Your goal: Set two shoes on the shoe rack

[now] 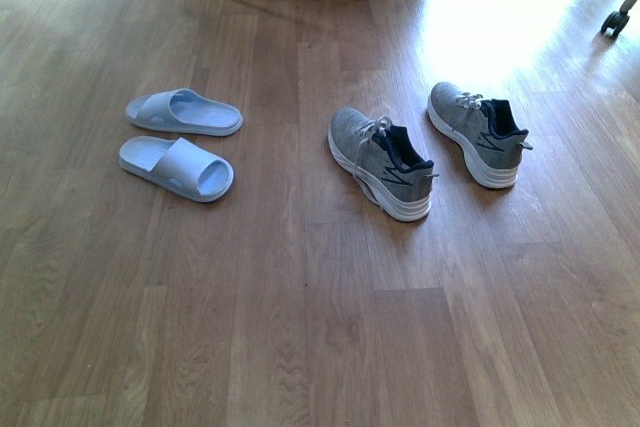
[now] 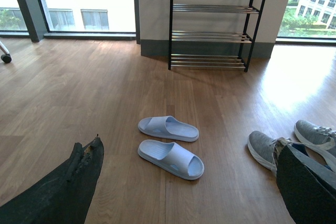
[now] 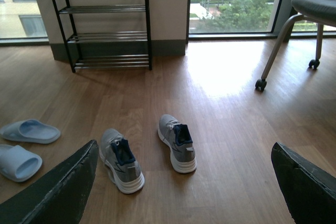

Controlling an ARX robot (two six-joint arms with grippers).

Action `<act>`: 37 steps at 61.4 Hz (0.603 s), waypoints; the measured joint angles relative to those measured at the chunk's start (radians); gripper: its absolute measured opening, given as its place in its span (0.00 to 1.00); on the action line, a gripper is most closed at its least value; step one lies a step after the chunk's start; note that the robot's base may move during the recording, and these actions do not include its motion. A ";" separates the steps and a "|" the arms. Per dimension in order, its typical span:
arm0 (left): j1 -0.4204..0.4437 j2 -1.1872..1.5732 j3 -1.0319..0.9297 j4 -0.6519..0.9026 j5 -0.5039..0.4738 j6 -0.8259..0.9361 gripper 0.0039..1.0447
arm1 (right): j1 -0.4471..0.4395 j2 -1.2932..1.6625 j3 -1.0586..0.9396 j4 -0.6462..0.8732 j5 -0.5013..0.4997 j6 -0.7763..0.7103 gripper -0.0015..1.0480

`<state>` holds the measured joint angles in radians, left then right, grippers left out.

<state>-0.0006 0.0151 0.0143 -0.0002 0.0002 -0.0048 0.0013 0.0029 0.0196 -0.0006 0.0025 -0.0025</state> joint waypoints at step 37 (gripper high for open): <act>0.000 0.000 0.000 0.000 0.000 0.000 0.91 | 0.000 0.000 0.000 0.000 0.000 0.000 0.91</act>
<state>-0.0006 0.0151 0.0143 -0.0002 0.0002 -0.0048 0.0013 0.0029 0.0196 -0.0006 0.0025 -0.0025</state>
